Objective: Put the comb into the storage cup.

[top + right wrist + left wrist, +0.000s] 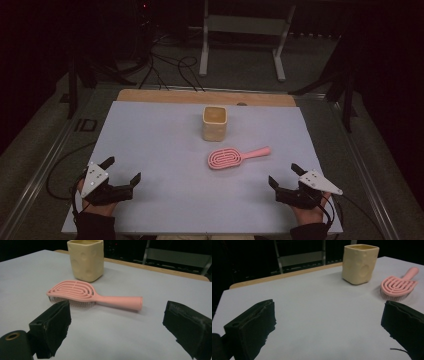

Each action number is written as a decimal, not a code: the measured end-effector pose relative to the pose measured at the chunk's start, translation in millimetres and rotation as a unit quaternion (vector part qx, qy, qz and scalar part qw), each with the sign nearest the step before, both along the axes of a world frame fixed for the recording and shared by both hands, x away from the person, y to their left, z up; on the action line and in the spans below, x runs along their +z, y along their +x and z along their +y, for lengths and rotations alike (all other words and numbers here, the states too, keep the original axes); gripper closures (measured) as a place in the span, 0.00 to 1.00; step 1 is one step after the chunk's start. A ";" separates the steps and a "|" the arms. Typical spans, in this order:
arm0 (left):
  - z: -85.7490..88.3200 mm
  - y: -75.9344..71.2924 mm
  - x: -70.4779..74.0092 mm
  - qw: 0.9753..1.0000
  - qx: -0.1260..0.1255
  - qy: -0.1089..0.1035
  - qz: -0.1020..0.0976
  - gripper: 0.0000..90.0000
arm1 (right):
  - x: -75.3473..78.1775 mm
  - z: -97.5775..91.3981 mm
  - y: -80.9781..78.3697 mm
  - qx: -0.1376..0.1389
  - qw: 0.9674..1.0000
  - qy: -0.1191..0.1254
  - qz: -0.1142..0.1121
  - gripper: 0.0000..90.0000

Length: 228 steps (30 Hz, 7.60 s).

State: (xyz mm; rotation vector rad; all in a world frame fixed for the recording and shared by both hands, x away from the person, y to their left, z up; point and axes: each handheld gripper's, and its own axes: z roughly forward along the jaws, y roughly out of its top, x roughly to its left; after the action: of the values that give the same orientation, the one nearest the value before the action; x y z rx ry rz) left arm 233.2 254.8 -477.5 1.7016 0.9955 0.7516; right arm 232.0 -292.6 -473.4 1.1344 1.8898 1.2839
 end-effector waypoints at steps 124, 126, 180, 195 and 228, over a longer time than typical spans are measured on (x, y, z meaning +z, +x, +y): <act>-6.2 0.3 -8.1 0.999 0.037 0.027 -0.024 0.00 | 34.9 64.6 146.1 0.014 0.992 -0.023 0.122 0.14; -6.1 0.3 -8.0 0.999 0.037 0.027 -0.024 0.00 | 34.4 64.7 146.9 0.013 0.992 -0.023 0.124 0.15; -5.6 0.4 -8.8 0.998 0.047 0.033 -0.021 0.01 | -11.8 70.3 151.6 0.033 0.952 -0.200 0.228 1.00; -6.6 0.6 -9.5 0.998 0.047 0.034 -0.020 0.01 | -29.0 68.5 130.4 0.056 0.944 -0.218 0.241 0.99; -6.0 0.5 -9.6 0.998 0.047 0.033 -0.020 0.01 | -16.2 60.6 109.6 0.045 0.965 -0.176 0.189 0.90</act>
State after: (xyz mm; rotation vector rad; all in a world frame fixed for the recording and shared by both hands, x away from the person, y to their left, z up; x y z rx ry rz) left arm 233.8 248.8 -487.1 1.6984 1.0394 0.8846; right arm 341.6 -232.0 -489.6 1.1704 2.3568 0.7629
